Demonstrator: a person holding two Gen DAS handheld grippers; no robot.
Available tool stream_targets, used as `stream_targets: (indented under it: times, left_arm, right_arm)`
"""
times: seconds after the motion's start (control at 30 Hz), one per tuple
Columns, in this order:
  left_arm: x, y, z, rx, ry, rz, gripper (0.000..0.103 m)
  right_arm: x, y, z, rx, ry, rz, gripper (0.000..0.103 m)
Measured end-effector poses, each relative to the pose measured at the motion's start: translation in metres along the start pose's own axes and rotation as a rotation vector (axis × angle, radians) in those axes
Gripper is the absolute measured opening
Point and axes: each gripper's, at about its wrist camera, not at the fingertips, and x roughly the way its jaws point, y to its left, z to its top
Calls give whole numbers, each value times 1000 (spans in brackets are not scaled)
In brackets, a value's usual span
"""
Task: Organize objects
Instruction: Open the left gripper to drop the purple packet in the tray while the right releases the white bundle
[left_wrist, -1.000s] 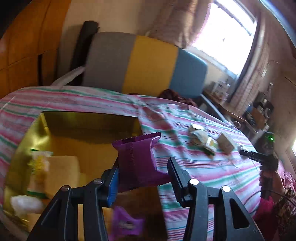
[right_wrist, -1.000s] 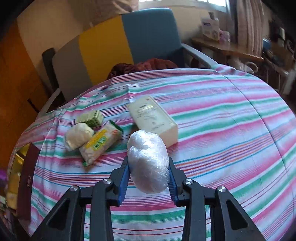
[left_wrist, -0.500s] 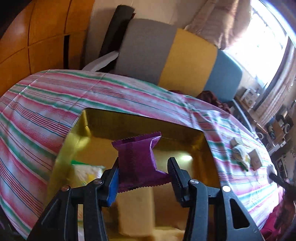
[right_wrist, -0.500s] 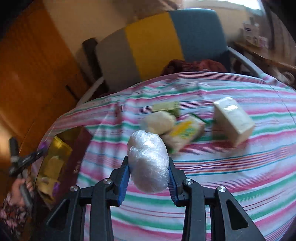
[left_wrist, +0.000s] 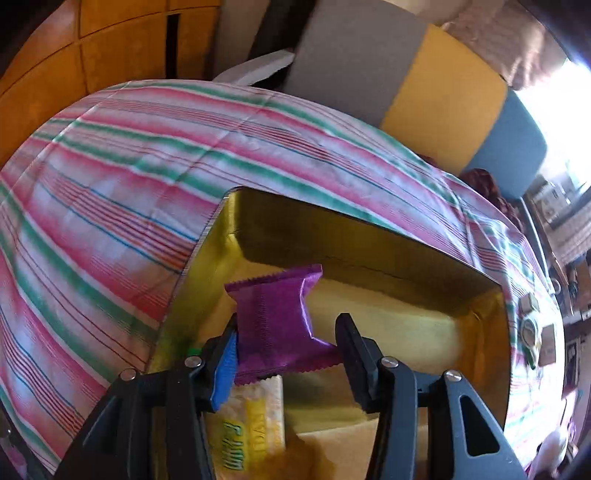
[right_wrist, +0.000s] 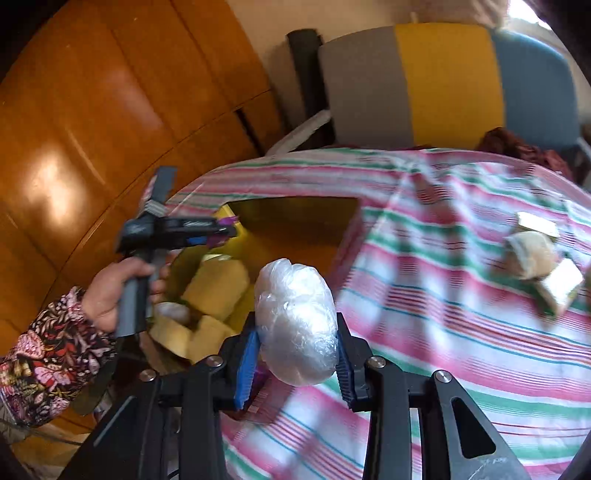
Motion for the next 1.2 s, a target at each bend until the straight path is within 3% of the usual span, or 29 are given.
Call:
stream_targets:
  times: [0.13, 0.27, 0.5, 0.73, 0.97, 1.2]
  left_arm:
    - [-9, 6, -2, -3, -36, -35, 69]
    - [-35, 15, -9, -29, -113, -106, 70]
    - [-69, 32, -49, -130, -206, -151, 70]
    - [-88, 17, -97, -40, -264, -126, 69]
    - [-118, 5, -124, 36, -415, -106, 69]
    - [-125, 32, -131, -60, -441, -74, 69]
  right_arm:
    - [13, 15, -1, -18, 25, 20, 38]
    - [28, 21, -1, -10, 53, 38, 38]
    - [50, 29, -4, -2, 96, 40, 38]
    - [88, 23, 14, 50, 150, 11, 38]
    - [138, 20, 56, 74, 194, -32, 39]
    - [183, 27, 88, 123, 207, -45, 40]
